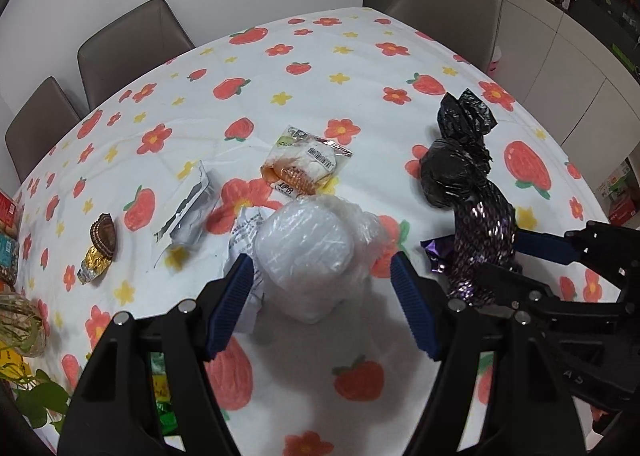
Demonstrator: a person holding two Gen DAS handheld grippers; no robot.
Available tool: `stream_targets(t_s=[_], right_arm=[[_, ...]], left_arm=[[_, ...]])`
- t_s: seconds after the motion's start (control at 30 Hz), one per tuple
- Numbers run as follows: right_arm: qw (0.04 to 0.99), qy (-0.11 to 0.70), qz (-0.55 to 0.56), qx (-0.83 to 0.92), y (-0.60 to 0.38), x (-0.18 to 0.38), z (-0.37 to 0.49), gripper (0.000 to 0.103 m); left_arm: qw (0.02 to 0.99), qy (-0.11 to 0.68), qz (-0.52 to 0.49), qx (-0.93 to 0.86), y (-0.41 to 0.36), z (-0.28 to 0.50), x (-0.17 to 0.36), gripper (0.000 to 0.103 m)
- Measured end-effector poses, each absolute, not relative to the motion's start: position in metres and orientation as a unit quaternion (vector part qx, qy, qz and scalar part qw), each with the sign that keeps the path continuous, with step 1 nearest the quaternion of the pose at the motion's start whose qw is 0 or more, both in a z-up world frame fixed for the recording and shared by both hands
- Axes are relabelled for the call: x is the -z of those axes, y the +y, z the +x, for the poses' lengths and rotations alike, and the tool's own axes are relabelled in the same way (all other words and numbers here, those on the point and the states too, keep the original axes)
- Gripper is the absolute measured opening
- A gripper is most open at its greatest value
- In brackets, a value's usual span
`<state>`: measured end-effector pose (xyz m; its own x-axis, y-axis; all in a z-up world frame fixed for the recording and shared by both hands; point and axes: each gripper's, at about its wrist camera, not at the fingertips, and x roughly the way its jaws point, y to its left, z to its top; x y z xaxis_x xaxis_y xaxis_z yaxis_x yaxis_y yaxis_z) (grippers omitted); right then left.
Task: Collect trash
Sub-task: 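Grasp the plastic cup with the left tool while the right tool grasps the purple wrapper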
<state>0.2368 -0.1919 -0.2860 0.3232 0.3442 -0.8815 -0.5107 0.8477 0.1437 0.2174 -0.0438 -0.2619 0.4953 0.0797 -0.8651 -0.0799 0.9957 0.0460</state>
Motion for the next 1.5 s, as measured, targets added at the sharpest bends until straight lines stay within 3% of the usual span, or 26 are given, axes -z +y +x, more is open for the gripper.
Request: stream_targets(t_s=[0.07, 0.13, 0.2, 0.23, 0.33, 1.0, 1.5], right_arm=[[0.805, 0.522, -0.083, -0.269, -0.19, 0.29, 0.239, 0.039], [0.797, 0.527, -0.089, -0.282, -0.186, 0.293, 0.241, 0.024], [0.794, 0.526, -0.091, -0.291, -0.183, 0.293, 0.241, 0.017], [0.791, 0.527, -0.093, -0.296, -0.181, 0.292, 0.241, 0.015], [0.788, 0.527, -0.093, -0.305, -0.178, 0.292, 0.241, 0.01], [0.816, 0.5, -0.044, -0.287, -0.217, 0.244, 0.217, 0.008], [0.862, 0.483, 0.039, -0.147, -0.331, 0.232, 0.153, 0.008]], left_arm=[[0.862, 0.504, -0.001, -0.045, -0.042, 0.224, 0.267, 0.071], [0.862, 0.506, 0.001, -0.043, -0.042, 0.227, 0.27, 0.071], [0.861, 0.508, 0.005, -0.042, -0.043, 0.229, 0.273, 0.065], [0.86, 0.509, 0.005, -0.044, -0.042, 0.23, 0.274, 0.054], [0.859, 0.511, -0.005, -0.042, -0.039, 0.231, 0.274, 0.051], [0.878, 0.478, -0.003, -0.011, -0.052, 0.194, 0.226, 0.05], [0.868, 0.467, 0.088, 0.146, -0.172, 0.178, 0.224, 0.051]])
